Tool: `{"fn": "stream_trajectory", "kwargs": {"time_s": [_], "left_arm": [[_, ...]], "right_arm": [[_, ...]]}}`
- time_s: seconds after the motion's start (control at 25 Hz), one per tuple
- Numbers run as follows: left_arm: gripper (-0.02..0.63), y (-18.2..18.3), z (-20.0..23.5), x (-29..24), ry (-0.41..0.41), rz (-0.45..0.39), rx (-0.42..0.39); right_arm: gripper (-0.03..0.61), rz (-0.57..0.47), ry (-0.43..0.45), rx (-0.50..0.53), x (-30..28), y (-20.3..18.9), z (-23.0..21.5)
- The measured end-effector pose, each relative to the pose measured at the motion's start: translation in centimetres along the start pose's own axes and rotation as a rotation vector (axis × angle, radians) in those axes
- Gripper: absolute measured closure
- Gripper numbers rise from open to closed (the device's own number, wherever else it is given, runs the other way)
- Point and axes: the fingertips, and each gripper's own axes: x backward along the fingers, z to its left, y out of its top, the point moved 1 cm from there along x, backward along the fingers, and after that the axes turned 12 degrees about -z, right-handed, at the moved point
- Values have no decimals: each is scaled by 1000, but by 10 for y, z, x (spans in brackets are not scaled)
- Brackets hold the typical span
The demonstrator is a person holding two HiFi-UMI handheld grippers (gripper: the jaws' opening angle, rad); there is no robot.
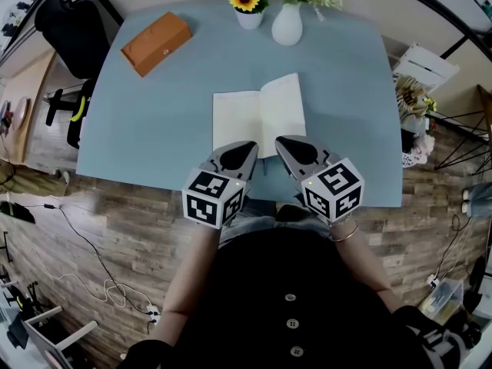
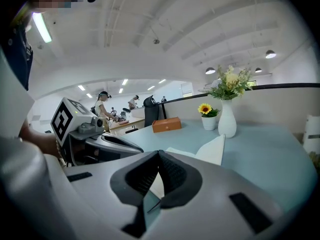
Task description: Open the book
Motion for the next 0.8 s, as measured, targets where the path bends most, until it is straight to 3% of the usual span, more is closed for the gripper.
{"fn": "stream_trajectory", "kwargs": {"time_s": [0.8], "left_arm": [[601, -6, -3, -2, -1, 13, 15]], "right_arm": [[577, 6, 7, -39, 0, -5, 0]]}}
